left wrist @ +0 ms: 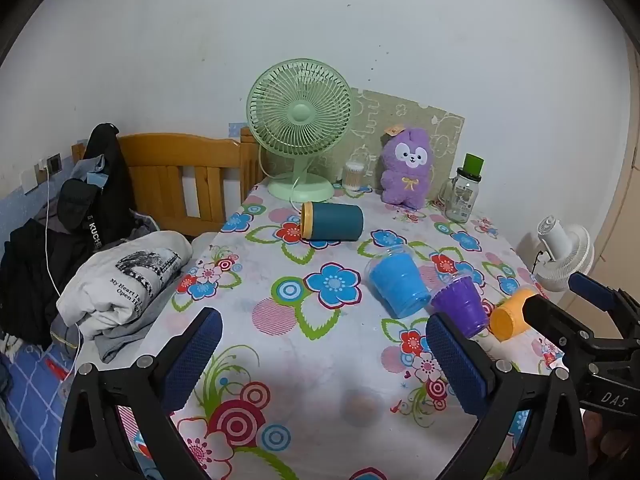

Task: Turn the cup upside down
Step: 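Move the right gripper toward the upright blue cup, then close the right gripper around the blue cup's body, then lift the blue cup with the right gripper toward the left gripper, then grasp the blue cup upside down with the left gripper while the right gripper releases it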

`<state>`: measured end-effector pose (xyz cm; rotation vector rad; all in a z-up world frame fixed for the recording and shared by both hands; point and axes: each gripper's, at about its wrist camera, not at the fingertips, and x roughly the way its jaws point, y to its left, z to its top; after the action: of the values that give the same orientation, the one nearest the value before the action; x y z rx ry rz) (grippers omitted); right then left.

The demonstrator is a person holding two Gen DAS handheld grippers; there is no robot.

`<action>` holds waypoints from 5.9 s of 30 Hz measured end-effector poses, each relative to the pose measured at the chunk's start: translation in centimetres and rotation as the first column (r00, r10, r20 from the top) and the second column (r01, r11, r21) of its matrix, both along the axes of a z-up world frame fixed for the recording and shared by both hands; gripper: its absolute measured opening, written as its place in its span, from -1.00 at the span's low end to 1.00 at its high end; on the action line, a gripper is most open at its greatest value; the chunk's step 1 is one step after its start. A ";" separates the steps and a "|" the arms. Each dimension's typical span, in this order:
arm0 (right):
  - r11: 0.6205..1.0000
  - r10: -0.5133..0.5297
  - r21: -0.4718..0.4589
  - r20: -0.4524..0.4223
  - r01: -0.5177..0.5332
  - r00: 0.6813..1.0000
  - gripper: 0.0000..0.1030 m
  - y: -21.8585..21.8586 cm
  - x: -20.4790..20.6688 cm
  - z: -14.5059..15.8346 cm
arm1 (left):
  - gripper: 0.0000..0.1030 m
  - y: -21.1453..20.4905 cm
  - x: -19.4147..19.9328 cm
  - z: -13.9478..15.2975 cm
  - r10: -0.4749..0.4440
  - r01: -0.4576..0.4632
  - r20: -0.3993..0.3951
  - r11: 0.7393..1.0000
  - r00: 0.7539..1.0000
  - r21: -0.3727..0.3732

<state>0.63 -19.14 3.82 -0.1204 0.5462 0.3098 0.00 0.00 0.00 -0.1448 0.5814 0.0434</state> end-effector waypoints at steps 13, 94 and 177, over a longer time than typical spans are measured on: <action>0.999 0.017 -0.039 0.008 -0.017 1.000 0.99 0.9 0.1 0.1 | 1.00 -0.2 0.0 -0.3 0.003 -0.003 -0.011 1.000 1.000 -0.002; 0.939 0.107 -0.302 -0.191 -0.162 0.976 0.86 7.9 14.9 -9.0 | 1.00 1.5 11.1 -9.2 -0.010 0.009 -0.239 1.000 0.971 -0.004; 0.951 0.001 0.275 -0.461 0.142 0.887 0.81 -10.6 4.3 -8.1 | 0.31 -8.9 3.7 -11.0 -0.157 0.173 -0.205 0.983 0.966 0.060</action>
<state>4.96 -29.79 -4.28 0.2795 0.9633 0.3481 3.68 -8.89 -10.99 -0.0152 0.7897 -0.0825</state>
